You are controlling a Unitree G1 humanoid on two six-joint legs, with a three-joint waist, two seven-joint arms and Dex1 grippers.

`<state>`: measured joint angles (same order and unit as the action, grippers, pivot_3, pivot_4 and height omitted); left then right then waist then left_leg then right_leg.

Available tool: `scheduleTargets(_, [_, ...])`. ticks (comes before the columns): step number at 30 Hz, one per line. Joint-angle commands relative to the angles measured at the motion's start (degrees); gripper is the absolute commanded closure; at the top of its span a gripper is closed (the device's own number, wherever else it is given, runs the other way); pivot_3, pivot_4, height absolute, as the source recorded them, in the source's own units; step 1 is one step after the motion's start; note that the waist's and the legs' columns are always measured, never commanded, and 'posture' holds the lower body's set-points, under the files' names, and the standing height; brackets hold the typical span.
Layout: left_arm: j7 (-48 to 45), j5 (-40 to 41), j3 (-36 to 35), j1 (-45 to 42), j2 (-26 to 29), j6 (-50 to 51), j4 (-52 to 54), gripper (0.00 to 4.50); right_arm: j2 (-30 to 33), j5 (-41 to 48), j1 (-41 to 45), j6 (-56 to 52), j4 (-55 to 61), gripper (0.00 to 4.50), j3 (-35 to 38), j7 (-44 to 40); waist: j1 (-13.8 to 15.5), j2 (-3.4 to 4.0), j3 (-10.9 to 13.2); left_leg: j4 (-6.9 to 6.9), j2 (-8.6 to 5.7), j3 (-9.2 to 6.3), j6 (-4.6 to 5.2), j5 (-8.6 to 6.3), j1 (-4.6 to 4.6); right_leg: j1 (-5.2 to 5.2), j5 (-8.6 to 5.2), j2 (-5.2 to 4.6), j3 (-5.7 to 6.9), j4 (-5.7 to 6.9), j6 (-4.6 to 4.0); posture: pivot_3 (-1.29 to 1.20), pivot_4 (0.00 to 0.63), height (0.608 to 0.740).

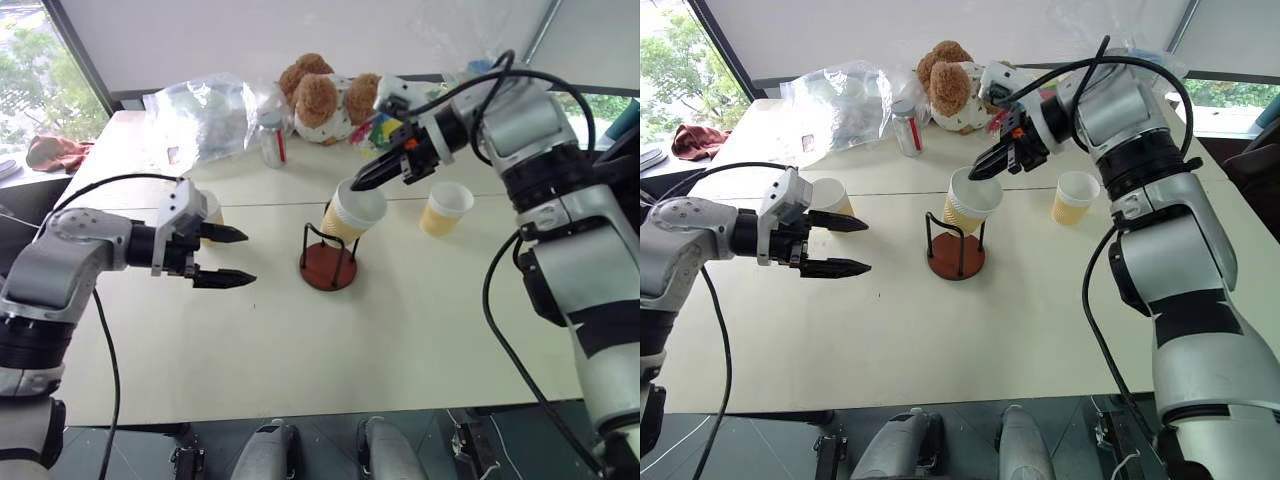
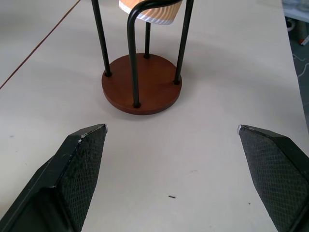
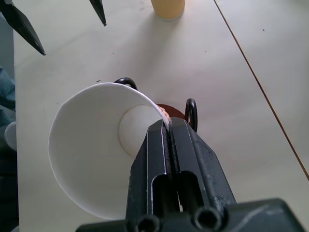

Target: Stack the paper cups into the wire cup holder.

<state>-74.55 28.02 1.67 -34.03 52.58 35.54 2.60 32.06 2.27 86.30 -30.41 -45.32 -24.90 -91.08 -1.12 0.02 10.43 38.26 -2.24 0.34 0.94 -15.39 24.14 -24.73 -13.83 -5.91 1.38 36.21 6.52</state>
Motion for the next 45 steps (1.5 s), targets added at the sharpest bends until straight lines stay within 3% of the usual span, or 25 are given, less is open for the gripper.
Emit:
scheduleTargets(1, [0.4,0.4,-1.5,-0.1,-0.5,-1.2,1.1,0.0,-1.1,-1.1,2.4,0.7,0.3,4.48,1.1,-0.5,0.0,0.0,0.0,0.0,0.0,0.0,0.0,0.0,0.0,0.0,0.0,0.0,0.0,0.0,0.0,0.0,0.15,0.74])
scheduleTargets(2, [0.5,0.4,-1.4,-0.1,-0.7,-1.2,1.0,0.0,-1.4,-1.3,2.4,0.6,0.4,4.48,1.1,-0.5,0.0,0.0,0.0,0.0,0.0,0.0,0.0,0.0,0.0,0.0,0.0,0.0,0.0,0.0,0.0,0.0,0.15,0.74])
scheduleTargets(5, [0.6,0.2,-1.4,-0.2,-1.2,-1.3,1.0,0.0,-2.1,-1.8,2.4,0.2,0.8,3.67,1.7,0.0,0.1,0.0,0.0,0.0,0.0,-0.01,-0.01,0.01,0.0,0.0,0.0,0.0,0.0,0.01,0.0,0.0,0.15,0.74])
scheduleTargets(8, [0.6,0.2,-1.3,-0.4,-1.5,-1.4,0.8,0.0,-2.8,-2.1,2.7,-0.1,0.8,2.29,2.5,1.2,0.1,0.0,0.0,0.0,0.0,-0.02,-0.02,0.01,0.0,0.0,0.0,0.0,0.01,0.01,0.0,0.0,0.15,0.74])
scheduleTargets(16, [1.2,0.0,-1.0,-1.4,-2.5,-1.6,0.4,0.0,-0.2,-2.3,2.8,1.6,0.2,2.29,5.4,3.7,0.1,0.0,0.0,0.0,0.0,-0.03,-0.04,0.02,0.0,0.0,0.0,0.0,0.02,0.01,0.0,0.0,0.15,0.74])
scheduleTargets(21, [1.3,2.3,-3.1,-2.5,-2.5,0.0,1.4,0.0,9.5,-6.8,-1.7,11.9,-2.8,2.29,7.5,11.9,0.7,-0.02,0.0,0.0,-0.04,-0.08,-0.04,0.02,0.01,0.02,0.0,-0.03,0.03,-0.03,-0.01,0.0,0.15,0.74])
scheduleTargets(27, [0.4,6.4,-3.7,-7.2,-2.8,3.8,3.1,0.0,17.5,-8.6,-12.5,15.7,-1.8,2.29,9.1,13.7,0.0,-0.07,0.0,0.0,-0.04,-0.08,-0.04,0.01,0.02,0.09,0.0,-0.04,0.05,-0.1,0.0,0.0,0.15,0.74])
scheduleTargets(35, [0.5,2.4,-0.6,-11.7,-4.5,0.6,-1.2,0.0,17.9,-8.1,-20.9,15.4,2.0,2.29,11.0,14.8,-1.5,0.09,0.0,-0.01,0.06,0.12,-0.05,0.03,-0.21,0.08,0.0,0.03,-0.11,0.03,0.0,0.0,0.15,0.74])
scheduleTargets(45, [1.9,-3.6,0.9,-12.6,-5.7,-6.0,-6.1,0.0,15.4,-9.5,-20.2,18.4,-0.7,2.29,10.9,17.6,-0.6,0.08,0.0,0.0,0.05,0.11,-0.06,0.03,-0.19,0.11,0.0,0.02,-0.11,0.02,0.0,0.0,0.15,0.74])
